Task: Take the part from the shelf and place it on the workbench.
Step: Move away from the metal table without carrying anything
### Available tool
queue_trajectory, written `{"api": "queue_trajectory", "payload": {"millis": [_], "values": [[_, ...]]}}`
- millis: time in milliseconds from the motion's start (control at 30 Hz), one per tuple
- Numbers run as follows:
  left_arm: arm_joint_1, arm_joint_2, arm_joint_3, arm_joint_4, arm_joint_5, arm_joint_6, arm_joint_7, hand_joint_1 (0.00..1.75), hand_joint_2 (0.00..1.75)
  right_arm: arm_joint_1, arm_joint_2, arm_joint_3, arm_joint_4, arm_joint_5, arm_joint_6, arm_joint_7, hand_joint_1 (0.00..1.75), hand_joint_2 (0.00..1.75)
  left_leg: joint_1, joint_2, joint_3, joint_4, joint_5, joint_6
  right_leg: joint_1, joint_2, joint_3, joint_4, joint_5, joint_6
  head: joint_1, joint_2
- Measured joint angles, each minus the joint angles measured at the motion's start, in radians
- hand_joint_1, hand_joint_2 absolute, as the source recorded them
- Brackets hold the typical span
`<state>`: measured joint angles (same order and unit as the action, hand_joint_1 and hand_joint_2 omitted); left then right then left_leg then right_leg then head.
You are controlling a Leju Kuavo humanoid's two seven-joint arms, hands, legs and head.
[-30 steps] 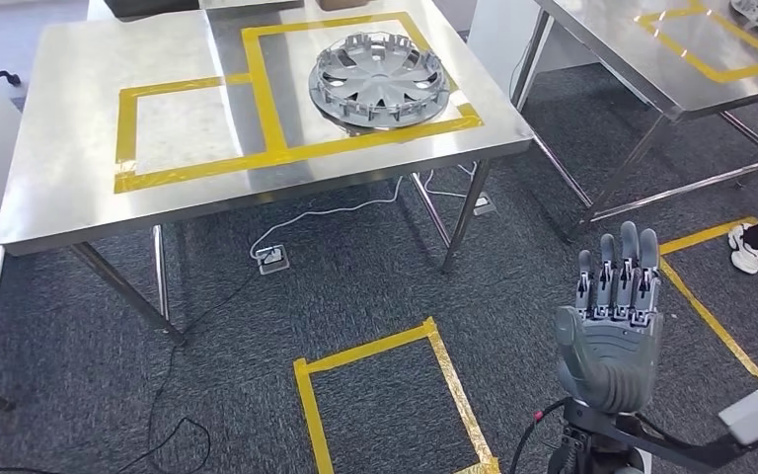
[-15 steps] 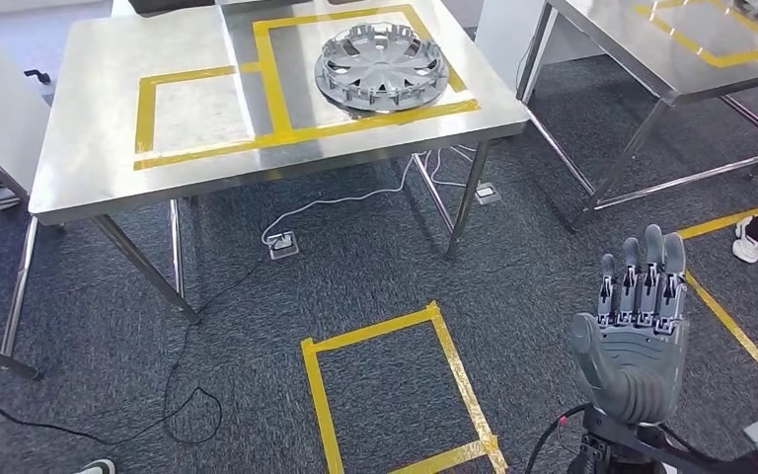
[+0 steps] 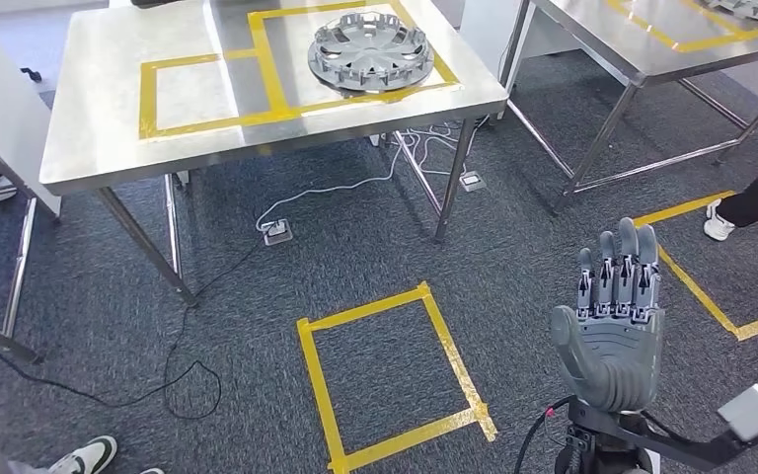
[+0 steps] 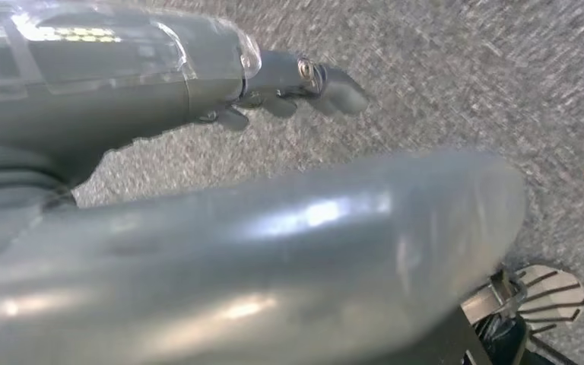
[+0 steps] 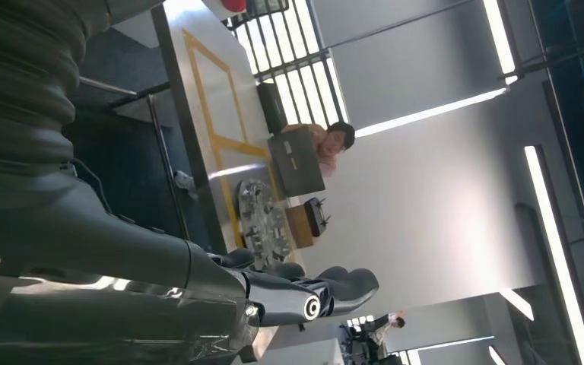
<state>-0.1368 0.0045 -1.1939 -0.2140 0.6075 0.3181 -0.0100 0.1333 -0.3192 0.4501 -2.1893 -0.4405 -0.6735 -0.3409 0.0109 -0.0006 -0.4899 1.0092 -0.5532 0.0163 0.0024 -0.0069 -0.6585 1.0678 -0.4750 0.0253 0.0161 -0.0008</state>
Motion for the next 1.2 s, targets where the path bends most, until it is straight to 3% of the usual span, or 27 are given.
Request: {"api": "queue_trajectory", "payload": {"millis": [67,100,133,167,200,267,333,367,400,467,533,600,633,667,700,733,767,800,867,933,967,1033,1100,1133,1167,1200], "values": [[-0.001,-0.002,0.000,0.000,0.000,0.000,0.000,0.00,0.00,0.003,-0.004,-0.001,0.000,0.000,-0.001,0.001,0.00,1.75,0.000,0.000,-0.030,0.001,0.026,0.006,-0.006,0.001,-0.015,0.110,-0.109,0.013,0.010,0.000],[-0.001,-0.003,0.000,0.000,0.000,0.000,0.000,0.00,0.00,0.004,-0.005,-0.001,0.000,0.000,-0.001,0.002,0.00,1.75,0.000,0.000,-0.047,0.002,0.040,0.006,-0.008,0.001,-0.018,0.170,-0.143,0.017,0.014,0.000],[0.000,-0.004,0.000,0.000,0.000,0.000,0.000,0.00,0.00,0.004,-0.006,-0.001,0.001,0.000,-0.002,0.003,0.00,1.75,0.000,0.000,-0.065,0.003,0.054,0.005,-0.010,0.001,-0.014,0.213,-0.151,0.019,0.018,0.000],[0.000,-0.004,0.000,0.000,0.000,0.000,0.000,0.00,0.00,0.004,-0.007,-0.001,0.001,0.000,-0.002,0.004,0.00,1.75,0.000,0.000,-0.083,0.003,0.068,0.003,-0.012,0.001,0.002,0.227,-0.134,0.019,0.022,0.000],[0.000,-0.004,0.000,0.000,0.000,0.000,0.000,0.00,0.00,0.004,-0.008,-0.001,0.001,0.000,-0.002,0.006,0.00,1.75,0.000,0.001,-0.100,0.004,0.081,0.000,-0.013,0.001,0.032,0.206,-0.104,0.018,0.025,0.000],[-0.001,-0.006,0.000,0.000,0.000,0.000,-0.003,0.00,0.00,0.004,-0.009,-0.002,0.000,0.000,-0.002,0.011,0.00,1.75,-0.001,0.002,-0.126,0.004,0.103,-0.007,-0.012,0.001,0.138,0.074,-0.066,0.011,0.030,0.000],[-0.001,-0.008,0.000,0.000,0.000,0.003,-0.006,0.00,0.00,0.003,-0.012,-0.005,-0.003,0.005,-0.004,0.016,0.00,1.75,-0.002,0.004,-0.138,0.003,0.122,-0.018,-0.008,0.002,0.236,-0.075,-0.085,-0.002,0.032,0.000],[-0.001,-0.009,0.000,0.000,0.000,0.005,-0.006,0.00,0.00,0.003,-0.013,-0.006,-0.005,0.019,-0.006,0.021,0.00,1.75,-0.002,0.006,-0.140,0.001,0.131,-0.024,-0.005,0.003,0.258,-0.115,-0.097,-0.009,0.033,0.000],[0.000,-0.009,0.000,0.000,0.000,0.006,-0.004,0.00,0.00,0.005,-0.014,-0.006,-0.006,0.048,-0.007,0.031,0.00,1.75,0.001,0.009,-0.141,-0.002,0.141,-0.031,-0.002,0.004,0.261,-0.130,-0.098,-0.017,0.033,0.000],[0.002,-0.009,0.000,0.000,0.000,0.007,0.000,0.00,0.00,0.010,-0.009,-0.010,-0.006,0.151,-0.008,0.068,0.00,0.87,0.005,0.010,-0.150,0.007,0.132,-0.042,0.000,0.002,0.248,-0.135,-0.078,-0.032,0.030,0.000],[0.003,-0.008,0.000,0.000,0.002,0.008,0.000,0.00,0.00,0.018,0.004,-0.023,-0.008,0.281,-0.009,0.118,0.00,0.00,0.006,0.006,-0.178,0.082,0.054,-0.047,0.001,0.001,0.230,-0.140,-0.056,-0.046,0.019,0.000],[0.004,-0.008,0.000,0.000,0.006,0.010,-0.002,0.00,0.00,0.029,0.023,-0.041,-0.009,0.383,-0.010,0.156,0.00,0.00,0.006,0.001,-0.214,0.209,-0.030,-0.048,0.007,0.006,0.206,-0.136,-0.040,-0.052,0.006,0.000],[0.005,-0.008,0.000,0.000,0.007,0.011,-0.005,0.00,0.00,0.034,0.033,-0.051,-0.009,0.416,-0.010,0.167,0.00,0.00,0.005,0.000,-0.221,0.256,-0.044,-0.048,0.010,0.010,0.194,-0.131,-0.034,-0.053,0.003,0.000],[0.005,-0.008,0.000,0.000,0.009,0.012,-0.008,0.00,0.00,0.039,0.043,-0.062,-0.009,0.442,-0.011,0.173,0.00,0.00,0.004,-0.001,-0.212,0.271,-0.036,-0.046,0.013,0.015,0.182,-0.125,-0.028,-0.054,0.000,0.000],[0.006,-0.008,0.000,0.000,0.011,0.012,-0.011,0.00,0.00,0.044,0.052,-0.073,-0.009,0.462,-0.011,0.177,0.00,0.00,0.003,-0.005,-0.183,0.247,-0.014,-0.043,0.015,0.022,0.171,-0.118,-0.025,-0.053,-0.003,0.000],[0.006,-0.007,0.000,0.001,0.012,0.011,-0.014,0.00,0.00,0.047,0.061,-0.082,-0.011,0.478,-0.011,0.178,0.00,0.00,0.002,-0.018,-0.138,0.189,0.012,-0.038,0.016,0.030,0.160,-0.108,-0.022,-0.053,-0.005,0.000],[0.005,-0.005,0.000,0.001,0.012,0.011,-0.016,0.00,0.00,0.051,0.069,-0.091,-0.013,0.490,-0.011,0.178,0.00,0.00,0.003,-0.049,-0.089,0.121,0.024,-0.029,0.016,0.037,0.150,-0.099,-0.022,-0.052,-0.007,0.000],[0.006,-0.003,0.000,0.001,0.012,0.010,-0.018,0.00,0.00,0.052,0.076,-0.099,-0.016,0.499,-0.011,0.179,0.00,0.00,0.004,-0.077,-0.051,0.062,0.030,-0.025,0.015,0.046,0.140,-0.088,-0.021,-0.050,-0.006,0.000],[0.008,-0.001,0.000,0.001,0.013,0.009,-0.020,0.00,0.00,0.057,0.088,-0.113,-0.020,0.511,-0.011,0.181,0.00,0.00,0.003,-0.110,-0.020,0.008,0.018,-0.019,0.010,0.067,0.124,-0.074,-0.019,-0.040,-0.007,0.000],[0.010,-0.001,-0.001,0.001,0.015,0.005,-0.021,0.00,0.00,0.061,0.096,-0.125,-0.024,0.522,-0.011,0.185,0.00,0.00,0.002,-0.082,-0.019,-0.002,0.022,-0.018,0.007,0.088,0.114,-0.068,-0.014,-0.027,-0.010,0.000],[0.010,-0.001,-0.001,0.001,0.016,0.000,-0.021,0.00,0.00,0.063,0.099,-0.131,-0.028,0.528,-0.011,0.188,0.00,0.00,0.004,-0.066,-0.020,-0.005,0.025,-0.014,0.007,0.085,0.107,-0.059,-0.020,-0.020,-0.008,0.000],[0.009,-0.003,0.000,0.001,0.016,-0.015,-0.024,0.00,0.00,0.065,0.104,-0.141,-0.034,0.539,-0.011,0.198,0.00,0.00,0.010,-0.031,-0.022,-0.012,0.031,-0.008,0.004,0.052,0.074,0.012,-0.068,-0.005,0.000,0.000],[0.012,-0.004,0.000,0.001,0.017,-0.025,-0.026,0.00,0.00,0.068,0.108,-0.151,-0.036,0.543,-0.011,0.207,0.00,0.00,0.011,0.003,-0.028,-0.011,0.033,-0.007,-0.005,0.023,0.023,0.136,-0.137,0.012,0.012,0.000],[0.014,-0.004,0.000,0.001,0.017,-0.027,-0.026,0.00,0.00,0.070,0.110,-0.155,-0.036,0.543,-0.011,0.211,0.00,0.00,0.011,0.020,-0.030,-0.011,0.034,-0.008,-0.011,0.017,0.006,0.182,-0.155,0.019,0.016,0.000],[0.014,-0.004,0.000,0.001,0.017,-0.027,-0.026,0.00,0.00,0.073,0.112,-0.157,-0.036,0.544,-0.011,0.213,0.00,0.00,0.013,0.035,-0.033,-0.011,0.035,-0.009,-0.016,0.013,0.004,0.199,-0.154,0.025,0.018,0.000],[0.014,-0.005,0.000,0.001,0.017,-0.027,-0.026,0.00,0.00,0.075,0.113,-0.158,-0.037,0.544,-0.011,0.214,0.00,0.00,0.014,0.048,-0.034,-0.011,0.036,-0.012,-0.021,0.009,0.020,0.177,-0.134,0.029,0.020,0.000]]}}
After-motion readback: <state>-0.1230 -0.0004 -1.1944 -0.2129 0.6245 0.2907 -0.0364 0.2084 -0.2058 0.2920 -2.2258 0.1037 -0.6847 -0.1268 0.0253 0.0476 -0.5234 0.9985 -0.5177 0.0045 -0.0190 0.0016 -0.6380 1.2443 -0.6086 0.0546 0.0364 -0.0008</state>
